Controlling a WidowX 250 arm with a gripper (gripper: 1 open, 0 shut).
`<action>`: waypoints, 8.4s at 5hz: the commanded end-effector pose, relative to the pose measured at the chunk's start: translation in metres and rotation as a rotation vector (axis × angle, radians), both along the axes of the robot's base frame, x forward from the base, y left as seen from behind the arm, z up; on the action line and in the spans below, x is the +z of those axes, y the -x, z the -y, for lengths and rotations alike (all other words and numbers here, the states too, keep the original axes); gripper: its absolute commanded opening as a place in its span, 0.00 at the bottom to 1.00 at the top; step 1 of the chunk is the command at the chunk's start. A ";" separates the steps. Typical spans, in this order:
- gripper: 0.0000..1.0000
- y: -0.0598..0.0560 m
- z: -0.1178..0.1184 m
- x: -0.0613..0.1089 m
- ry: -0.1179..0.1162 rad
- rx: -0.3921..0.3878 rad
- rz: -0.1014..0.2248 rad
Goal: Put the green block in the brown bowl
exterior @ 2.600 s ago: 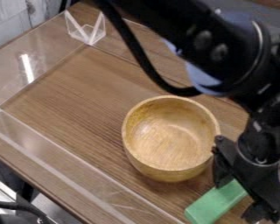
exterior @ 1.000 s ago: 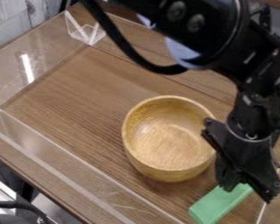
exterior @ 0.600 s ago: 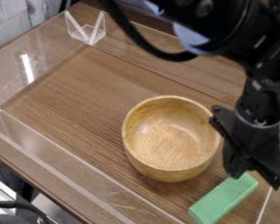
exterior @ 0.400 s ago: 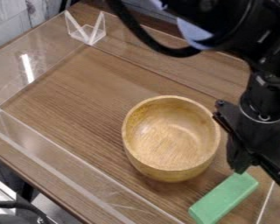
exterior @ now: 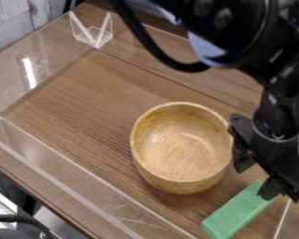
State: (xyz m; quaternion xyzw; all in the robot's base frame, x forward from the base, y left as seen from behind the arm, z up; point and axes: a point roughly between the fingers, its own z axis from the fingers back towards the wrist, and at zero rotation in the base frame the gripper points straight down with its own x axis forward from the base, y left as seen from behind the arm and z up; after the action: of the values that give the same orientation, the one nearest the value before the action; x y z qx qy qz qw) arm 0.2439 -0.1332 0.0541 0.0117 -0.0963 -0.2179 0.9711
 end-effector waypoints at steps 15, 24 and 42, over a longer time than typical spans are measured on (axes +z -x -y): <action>0.00 -0.011 -0.049 0.106 0.038 0.239 0.165; 0.00 0.056 -0.058 0.069 0.083 0.310 0.058; 0.00 0.046 -0.071 0.075 0.189 0.376 -0.012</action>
State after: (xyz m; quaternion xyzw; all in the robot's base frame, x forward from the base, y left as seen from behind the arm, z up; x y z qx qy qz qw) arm 0.1875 -0.0590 0.1132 -0.0557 -0.0744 -0.0201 0.9955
